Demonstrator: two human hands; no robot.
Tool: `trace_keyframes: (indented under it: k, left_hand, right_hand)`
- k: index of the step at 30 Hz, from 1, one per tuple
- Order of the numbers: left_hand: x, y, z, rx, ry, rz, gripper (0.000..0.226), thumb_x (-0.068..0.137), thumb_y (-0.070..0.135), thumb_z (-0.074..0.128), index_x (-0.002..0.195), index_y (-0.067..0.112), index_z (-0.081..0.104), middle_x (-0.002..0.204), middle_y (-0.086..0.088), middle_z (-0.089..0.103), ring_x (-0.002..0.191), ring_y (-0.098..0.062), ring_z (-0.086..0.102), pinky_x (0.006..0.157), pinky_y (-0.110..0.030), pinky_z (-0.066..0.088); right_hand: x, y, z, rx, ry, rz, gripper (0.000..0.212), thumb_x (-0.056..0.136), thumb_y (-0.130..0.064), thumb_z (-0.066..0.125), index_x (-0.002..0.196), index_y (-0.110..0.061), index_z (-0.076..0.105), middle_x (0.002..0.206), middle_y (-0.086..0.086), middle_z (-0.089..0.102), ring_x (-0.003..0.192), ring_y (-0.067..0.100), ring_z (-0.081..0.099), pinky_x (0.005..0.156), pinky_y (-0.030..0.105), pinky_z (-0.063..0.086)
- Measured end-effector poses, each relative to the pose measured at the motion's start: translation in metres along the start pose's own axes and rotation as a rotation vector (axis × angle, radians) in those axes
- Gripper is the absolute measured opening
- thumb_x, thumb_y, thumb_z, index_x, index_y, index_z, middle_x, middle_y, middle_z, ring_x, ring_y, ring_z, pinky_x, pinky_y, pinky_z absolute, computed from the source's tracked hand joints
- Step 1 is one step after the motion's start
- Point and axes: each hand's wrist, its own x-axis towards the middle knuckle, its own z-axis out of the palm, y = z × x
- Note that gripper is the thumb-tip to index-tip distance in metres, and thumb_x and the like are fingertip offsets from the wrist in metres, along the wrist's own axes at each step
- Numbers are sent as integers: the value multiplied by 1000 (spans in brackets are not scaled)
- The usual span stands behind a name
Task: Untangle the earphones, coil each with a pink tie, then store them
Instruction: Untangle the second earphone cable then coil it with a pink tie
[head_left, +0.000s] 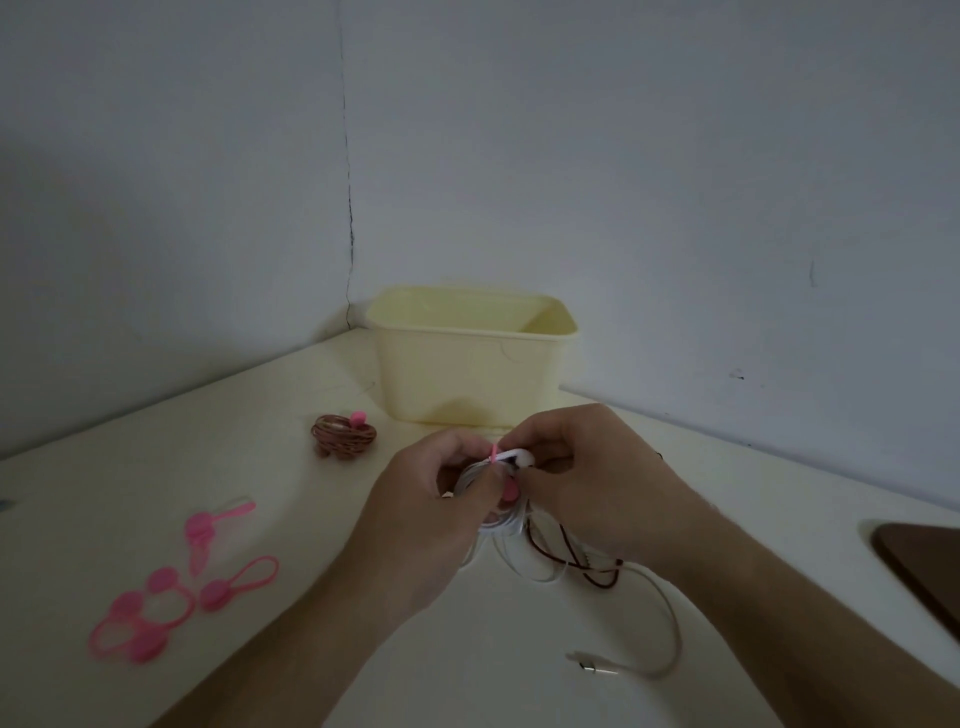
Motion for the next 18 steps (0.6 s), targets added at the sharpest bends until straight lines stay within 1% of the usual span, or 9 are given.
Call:
trace_keyframes:
  k: [1,4,6,10,15,16,18]
  left_hand:
    - [0,0,0,4,-4,4,12,86,32,69,94,28,76,88,-1,79,87,-25,75,90,-57,59]
    - [0,-1,1,21,-9,10,13,87,34,67,94,28,75,91,1,79,90,-23,75,92,-59,58]
    - [0,-2,1,32,-10,12,14,87,35,66,94,27,75,92,2,79,91,-23,75,91,-59,58]
    - [1,-4,1,59,4,23,15,87,36,66,95,27,75,92,4,79,91,-23,74,90,-58,58]
    - [0,-2,1,48,2,7,14,88,38,66,95,30,76,92,5,80,92,-20,75,91,-58,57]
    - [0,-2,1,44,5,4,12,90,36,67,94,29,76,92,5,80,92,-20,76,92,-57,58]
    - [0,-3,0,64,8,3,8,97,25,69,93,27,76,90,5,80,90,-18,76,92,-55,58]
  right_hand:
    - [0,0,1,-31,13,-10,19,89,-12,73,93,-29,82,84,-11,81,82,5,77,86,39,64]
    - [-1,0,3,-117,45,-26,19,90,-14,72,93,-32,79,84,-16,79,78,0,75,76,23,61]
    - [-2,0,4,-140,50,-23,20,90,-14,72,93,-33,79,85,-17,78,77,-2,74,71,16,57]
    - [-1,-1,4,-135,50,-13,20,88,-13,73,94,-31,79,85,-16,78,77,1,75,73,20,59]
    - [-2,-1,3,-146,58,-16,16,83,-17,80,90,-31,79,80,-16,78,74,-2,73,68,14,55]
    - [-2,-1,3,-140,60,-15,14,83,-19,80,90,-31,79,80,-16,78,74,-3,73,67,13,55]
    - [-2,0,3,-140,56,-21,14,82,-20,80,90,-31,80,80,-16,78,74,-2,72,66,12,53]
